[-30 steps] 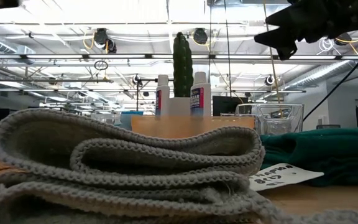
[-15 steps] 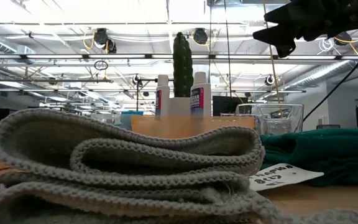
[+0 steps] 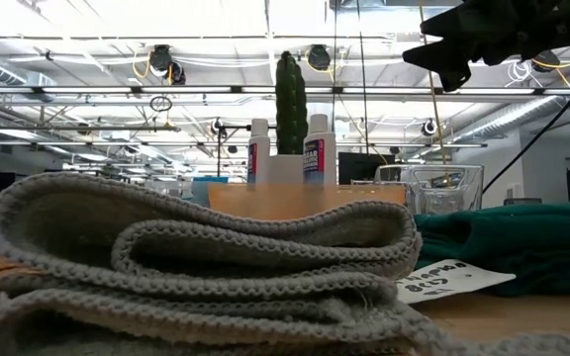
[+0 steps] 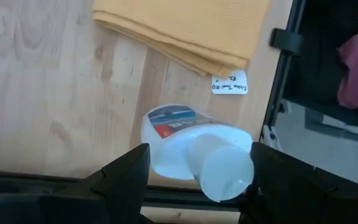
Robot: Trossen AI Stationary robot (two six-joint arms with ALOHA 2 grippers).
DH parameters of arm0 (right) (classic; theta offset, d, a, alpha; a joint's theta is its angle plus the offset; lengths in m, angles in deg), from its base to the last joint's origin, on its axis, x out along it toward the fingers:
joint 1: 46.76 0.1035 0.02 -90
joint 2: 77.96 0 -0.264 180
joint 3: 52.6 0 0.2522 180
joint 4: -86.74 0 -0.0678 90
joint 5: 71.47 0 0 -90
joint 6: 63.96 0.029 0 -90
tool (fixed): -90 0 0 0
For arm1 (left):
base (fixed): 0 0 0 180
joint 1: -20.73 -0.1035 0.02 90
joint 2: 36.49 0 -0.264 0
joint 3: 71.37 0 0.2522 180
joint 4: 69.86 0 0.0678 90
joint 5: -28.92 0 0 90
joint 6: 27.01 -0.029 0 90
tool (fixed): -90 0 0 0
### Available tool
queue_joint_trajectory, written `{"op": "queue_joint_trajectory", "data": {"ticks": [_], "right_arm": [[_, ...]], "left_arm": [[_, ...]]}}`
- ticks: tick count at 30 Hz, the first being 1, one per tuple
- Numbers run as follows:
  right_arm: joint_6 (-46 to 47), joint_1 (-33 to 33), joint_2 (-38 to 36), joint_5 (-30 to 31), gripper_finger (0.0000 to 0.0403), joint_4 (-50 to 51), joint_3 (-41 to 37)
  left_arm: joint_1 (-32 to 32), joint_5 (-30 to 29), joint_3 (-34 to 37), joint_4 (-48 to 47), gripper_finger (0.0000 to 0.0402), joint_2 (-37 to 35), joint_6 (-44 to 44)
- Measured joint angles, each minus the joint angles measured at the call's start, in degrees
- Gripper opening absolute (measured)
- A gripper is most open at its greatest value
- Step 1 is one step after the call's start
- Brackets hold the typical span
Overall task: Pick & Place Kitchen Items
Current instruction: Put the white plastic restorer bottle into the orange bin
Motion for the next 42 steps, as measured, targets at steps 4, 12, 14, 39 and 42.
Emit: {"op": "queue_joint_trajectory", "data": {"ticks": [4, 12, 14, 39, 42], "right_arm": [[0.0, 0.0, 0.0, 0.0, 0.0210, 0.0, 0.0], [-0.7, 0.0, 0.0, 0.0, 0.0210, -0.5, 0.0], [-1.2, 0.0, 0.0, 0.0, 0.0210, -1.1, 0.0], [-1.7, 0.0, 0.0, 0.0, 0.0210, -2.2, 0.0], [-1.7, 0.0, 0.0, 0.0, 0.0210, -2.2, 0.0]], "left_arm": [[0.0, 2.4, 0.0, 0.0, 0.0278, 0.9, 0.3], [0.0, 1.8, 0.0, 1.6, 0.0168, 0.8, -0.6], [0.0, 0.7, 0.0, 1.9, 0.0135, 0.8, -1.2], [-9.3, -6.0, 0.1, 0.3, 0.0118, -5.1, -12.3], [-12.7, -7.5, 0.1, 0.3, 0.0118, -7.2, -18.4]]}}
